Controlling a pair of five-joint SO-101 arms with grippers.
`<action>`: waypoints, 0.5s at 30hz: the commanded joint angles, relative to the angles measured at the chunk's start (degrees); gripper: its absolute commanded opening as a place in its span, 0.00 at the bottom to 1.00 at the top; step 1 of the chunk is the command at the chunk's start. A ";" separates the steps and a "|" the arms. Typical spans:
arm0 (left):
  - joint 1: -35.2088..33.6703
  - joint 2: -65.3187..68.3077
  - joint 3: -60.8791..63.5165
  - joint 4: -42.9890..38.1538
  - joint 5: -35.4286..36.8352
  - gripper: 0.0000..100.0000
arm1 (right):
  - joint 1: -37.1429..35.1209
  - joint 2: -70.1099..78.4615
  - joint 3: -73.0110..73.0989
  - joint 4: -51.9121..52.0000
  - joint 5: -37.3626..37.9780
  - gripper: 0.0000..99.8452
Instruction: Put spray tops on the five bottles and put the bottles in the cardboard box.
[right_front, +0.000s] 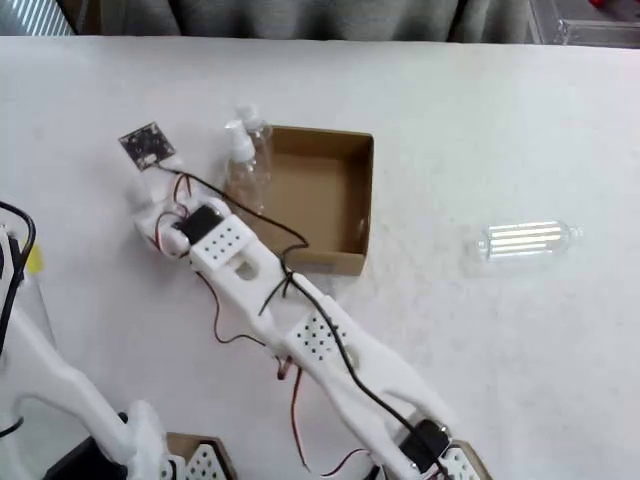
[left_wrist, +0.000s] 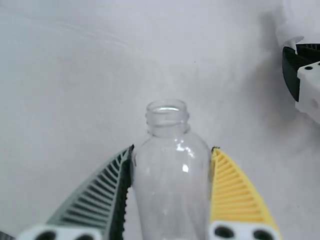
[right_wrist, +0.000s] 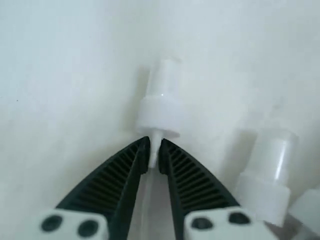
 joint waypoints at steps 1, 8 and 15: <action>0.40 -2.42 -0.79 -0.79 -0.62 0.04 | -2.24 -1.36 -4.92 5.93 0.70 0.02; 0.31 -2.42 -0.88 -0.62 -0.53 0.04 | -4.09 -0.92 -15.38 25.19 0.44 0.02; 0.31 -2.42 -1.05 0.00 -0.53 0.04 | -4.97 -0.92 -18.46 34.77 0.35 0.02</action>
